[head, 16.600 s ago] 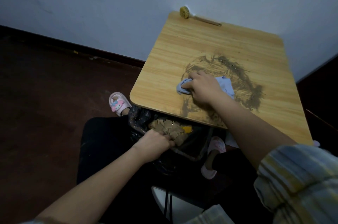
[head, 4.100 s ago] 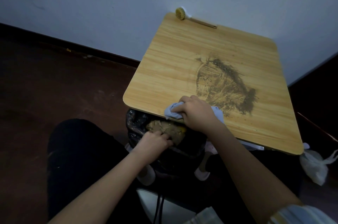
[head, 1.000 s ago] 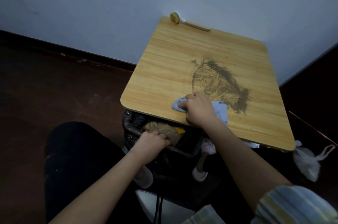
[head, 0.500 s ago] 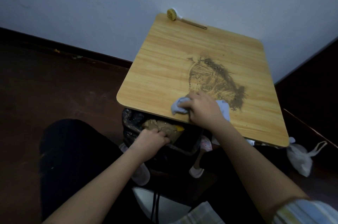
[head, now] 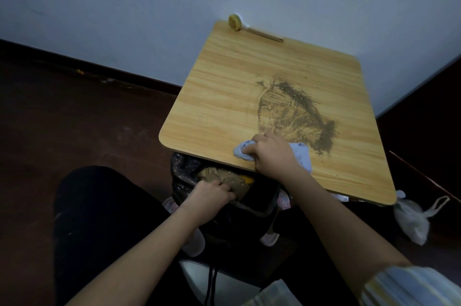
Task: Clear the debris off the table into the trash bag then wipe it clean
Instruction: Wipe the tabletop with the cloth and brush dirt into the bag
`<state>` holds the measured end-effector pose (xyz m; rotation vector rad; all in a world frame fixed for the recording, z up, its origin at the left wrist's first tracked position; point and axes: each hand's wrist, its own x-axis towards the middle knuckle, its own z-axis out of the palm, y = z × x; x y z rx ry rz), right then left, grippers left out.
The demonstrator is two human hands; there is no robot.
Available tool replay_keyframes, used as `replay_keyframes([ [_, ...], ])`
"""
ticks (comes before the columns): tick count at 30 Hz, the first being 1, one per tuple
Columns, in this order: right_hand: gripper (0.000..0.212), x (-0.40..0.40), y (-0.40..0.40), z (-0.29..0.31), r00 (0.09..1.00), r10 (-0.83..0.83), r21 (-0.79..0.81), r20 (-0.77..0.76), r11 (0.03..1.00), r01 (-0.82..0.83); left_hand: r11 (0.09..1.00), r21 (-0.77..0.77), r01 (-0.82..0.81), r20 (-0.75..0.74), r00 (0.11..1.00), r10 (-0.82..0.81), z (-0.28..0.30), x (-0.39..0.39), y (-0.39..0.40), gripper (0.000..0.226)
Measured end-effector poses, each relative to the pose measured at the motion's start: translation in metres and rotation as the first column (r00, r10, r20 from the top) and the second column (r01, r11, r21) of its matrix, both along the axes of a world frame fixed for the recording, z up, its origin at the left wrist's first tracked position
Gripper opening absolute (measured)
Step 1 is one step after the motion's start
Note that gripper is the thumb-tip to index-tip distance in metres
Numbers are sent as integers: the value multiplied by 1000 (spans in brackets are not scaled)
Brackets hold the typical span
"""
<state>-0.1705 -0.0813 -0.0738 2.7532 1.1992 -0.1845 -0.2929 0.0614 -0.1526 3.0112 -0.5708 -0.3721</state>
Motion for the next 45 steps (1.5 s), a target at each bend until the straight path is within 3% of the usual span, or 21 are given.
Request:
replay_keyframes([
  [7,35,-25,-15,-2,998,64,10,-5,998,-63,1000,28,3,-7,1000,-2,0,2,-4,38],
  [12,34,-38,-16,0,995,94,-88,18,992,-92,999,40,8,-4,1000,-8,3,1,-9,38],
  [14,29,-45,-15,2,988,143,-129,49,982,-136,999,42,7,-9,1000,-7,4,0,-12,37],
  [17,4,-56,-17,12,965,219,-226,143,957,-183,999,46,7,-14,1000,-7,5,-1,-16,37],
  [18,10,-56,-17,12,960,232,-235,160,953,-191,999,50,7,-15,1000,-6,6,-2,-16,37],
  [23,14,-59,-17,15,959,240,-83,147,970,-230,998,55,18,-10,1000,-18,8,-2,-20,38],
  [27,35,-53,-23,7,983,177,-48,52,983,-174,998,60,26,-14,1000,-25,13,-2,-21,38],
  [34,36,-49,-33,12,997,70,28,30,997,-71,995,89,51,-10,999,-50,18,-4,-22,37],
  [37,33,-43,-45,16,998,-57,143,27,988,53,993,94,74,-4,997,-74,17,-3,-24,36],
  [41,32,-29,-59,19,973,-231,275,-9,935,224,990,103,101,-12,995,-100,17,0,-31,36],
  [45,32,-5,-69,23,916,-380,444,-129,804,395,987,92,129,-38,991,-126,15,6,-40,38],
])
